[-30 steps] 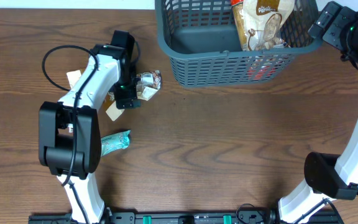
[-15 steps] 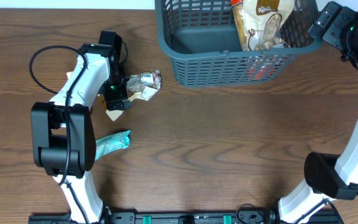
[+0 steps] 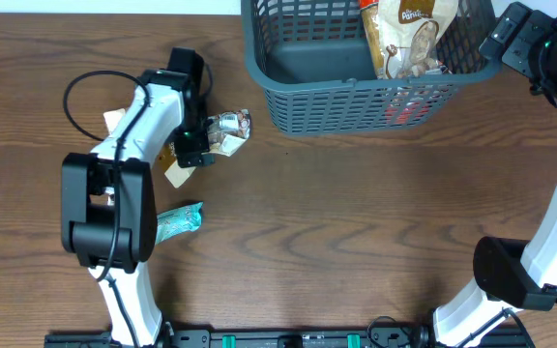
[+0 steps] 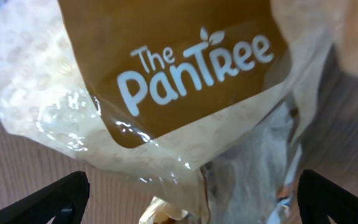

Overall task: Pack container
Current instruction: 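Lower the left gripper onto the left snack bag and grasp it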

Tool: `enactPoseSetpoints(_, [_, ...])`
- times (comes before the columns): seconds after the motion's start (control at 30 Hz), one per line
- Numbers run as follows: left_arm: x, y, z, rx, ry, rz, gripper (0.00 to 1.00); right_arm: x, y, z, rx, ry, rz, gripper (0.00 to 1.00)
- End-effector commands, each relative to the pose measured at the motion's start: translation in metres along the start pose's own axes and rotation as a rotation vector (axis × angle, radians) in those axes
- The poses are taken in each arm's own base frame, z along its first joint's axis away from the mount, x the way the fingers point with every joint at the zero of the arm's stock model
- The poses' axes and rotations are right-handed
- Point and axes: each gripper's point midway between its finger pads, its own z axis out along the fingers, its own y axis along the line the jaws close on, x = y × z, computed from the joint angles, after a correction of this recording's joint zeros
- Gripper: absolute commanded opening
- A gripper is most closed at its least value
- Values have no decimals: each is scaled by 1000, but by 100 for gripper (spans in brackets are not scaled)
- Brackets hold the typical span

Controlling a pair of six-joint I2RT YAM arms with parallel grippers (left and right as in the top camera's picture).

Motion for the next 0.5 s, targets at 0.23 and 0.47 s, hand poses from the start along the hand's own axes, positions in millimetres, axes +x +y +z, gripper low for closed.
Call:
enactPoseSetpoints(0.23, [-4, 7, 24, -60, -26, -17, 95, 1, -1, 0, 0, 5, 9, 99])
enactPoseSetpoints(0.47, [-2, 16, 43, -118, -9, -13, 95, 1, -1, 0, 0, 5, 9, 99])
